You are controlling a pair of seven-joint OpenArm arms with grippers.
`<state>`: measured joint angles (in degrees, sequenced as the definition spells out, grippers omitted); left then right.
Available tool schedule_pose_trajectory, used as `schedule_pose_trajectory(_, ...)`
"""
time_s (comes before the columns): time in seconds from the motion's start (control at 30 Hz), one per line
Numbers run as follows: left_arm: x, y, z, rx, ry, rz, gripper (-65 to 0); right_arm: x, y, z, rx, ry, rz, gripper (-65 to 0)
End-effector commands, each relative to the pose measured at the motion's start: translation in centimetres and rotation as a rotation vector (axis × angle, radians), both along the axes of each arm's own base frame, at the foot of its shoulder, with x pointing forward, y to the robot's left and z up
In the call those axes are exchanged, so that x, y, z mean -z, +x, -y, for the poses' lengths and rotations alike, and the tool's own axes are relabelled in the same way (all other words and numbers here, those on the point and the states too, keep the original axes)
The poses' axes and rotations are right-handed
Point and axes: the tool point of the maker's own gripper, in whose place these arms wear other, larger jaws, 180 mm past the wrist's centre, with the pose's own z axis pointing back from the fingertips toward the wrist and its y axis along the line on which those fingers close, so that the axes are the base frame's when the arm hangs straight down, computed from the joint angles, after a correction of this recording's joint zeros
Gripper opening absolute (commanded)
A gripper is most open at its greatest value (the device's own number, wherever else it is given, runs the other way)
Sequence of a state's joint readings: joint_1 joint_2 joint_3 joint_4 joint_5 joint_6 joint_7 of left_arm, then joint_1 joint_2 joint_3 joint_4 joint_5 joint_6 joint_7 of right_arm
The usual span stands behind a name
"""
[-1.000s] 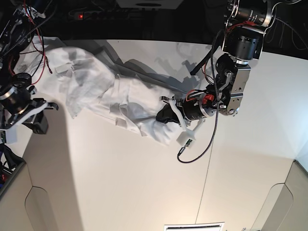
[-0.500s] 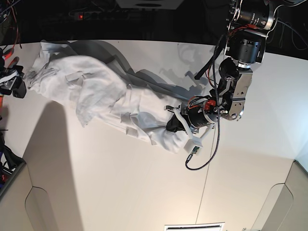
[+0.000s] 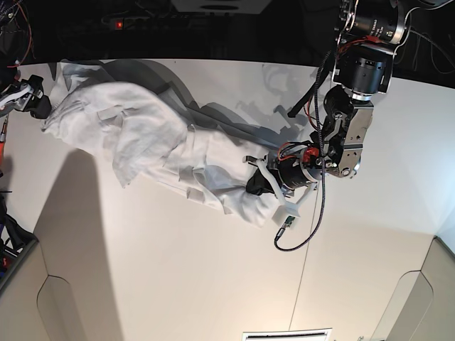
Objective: Layout the t-shirt on the table in an organized manner, then fold the t-shirt properly
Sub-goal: 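Fold the right gripper's end over toward the left gripper, then hold the folded bundle with the left gripper while the right gripper regrasps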
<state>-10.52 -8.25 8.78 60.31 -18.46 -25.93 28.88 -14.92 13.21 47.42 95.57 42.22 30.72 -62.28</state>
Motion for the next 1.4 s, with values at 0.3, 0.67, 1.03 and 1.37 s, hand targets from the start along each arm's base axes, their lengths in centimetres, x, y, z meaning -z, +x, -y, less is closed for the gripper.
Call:
schedule_pose_trajectory(0.3, 2.3, -1.2, -3.5, -0.028, 0.178, -0.084, -65.0, -2.5, 0.4, 3.6, 0.075, 0.055, 0.118, -30.7)
schedule_pose_trajectory(0.67, 2.0, -0.7, -3.5, -0.033, 0.17, -0.061, -65.0, 2.1, -1.2, 2.1, 0.177, 0.442, 0.075, -30.7)
schedule_pose_trajectory(1.03, 2.0, -0.7, -3.5, -0.033, 0.169, -0.06, -65.0, 3.4, -1.5, 1.4, 0.22, 0.525, 0.068, -30.7)
schedule_pose_trajectory(1.37, 2.0, -0.7, -3.4, -0.033, 0.169, -0.06, -65.0, 5.3, -2.0, 0.6, 0.258, 0.57, 0.037, -30.7)
